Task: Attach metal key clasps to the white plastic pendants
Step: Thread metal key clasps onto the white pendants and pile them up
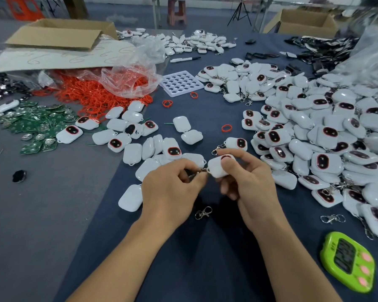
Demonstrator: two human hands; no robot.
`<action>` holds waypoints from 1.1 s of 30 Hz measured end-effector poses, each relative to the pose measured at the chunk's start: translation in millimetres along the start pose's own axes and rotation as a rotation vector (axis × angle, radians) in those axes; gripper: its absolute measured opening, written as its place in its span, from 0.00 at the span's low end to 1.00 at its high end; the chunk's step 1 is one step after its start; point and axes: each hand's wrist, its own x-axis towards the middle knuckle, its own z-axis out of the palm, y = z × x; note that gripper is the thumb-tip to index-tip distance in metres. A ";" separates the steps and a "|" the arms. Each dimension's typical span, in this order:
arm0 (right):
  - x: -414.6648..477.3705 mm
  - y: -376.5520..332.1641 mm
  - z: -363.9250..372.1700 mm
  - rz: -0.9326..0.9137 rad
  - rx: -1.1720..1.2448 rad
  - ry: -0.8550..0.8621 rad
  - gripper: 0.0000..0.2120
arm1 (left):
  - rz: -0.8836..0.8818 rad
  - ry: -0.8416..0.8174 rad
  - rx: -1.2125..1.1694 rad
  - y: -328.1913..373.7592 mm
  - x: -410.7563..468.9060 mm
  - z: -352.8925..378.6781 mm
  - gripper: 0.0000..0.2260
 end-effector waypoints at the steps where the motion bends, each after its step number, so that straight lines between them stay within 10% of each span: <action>1: 1.2 -2.4 -2.5 -0.005 0.050 0.021 0.07 | -0.007 0.010 -0.039 -0.6 -0.1 -0.7 0.03; 7: 6.8 -19.6 -32.9 -0.013 0.785 0.136 0.15 | -0.056 -0.019 -0.056 1.7 -0.3 -1.8 0.05; 15: -4.8 6.3 0.7 -0.179 -0.518 -0.022 0.14 | 0.164 0.117 0.080 -1.1 -1.7 -1.4 0.19; 23: -8.5 21.4 15.4 -0.363 -1.147 -0.147 0.28 | 0.186 -0.017 0.420 -20.5 25.7 -10.8 0.24; 33: -13.7 17.5 19.5 -0.383 -0.980 -0.011 0.23 | 0.194 0.181 0.253 -10.1 9.8 -16.8 0.09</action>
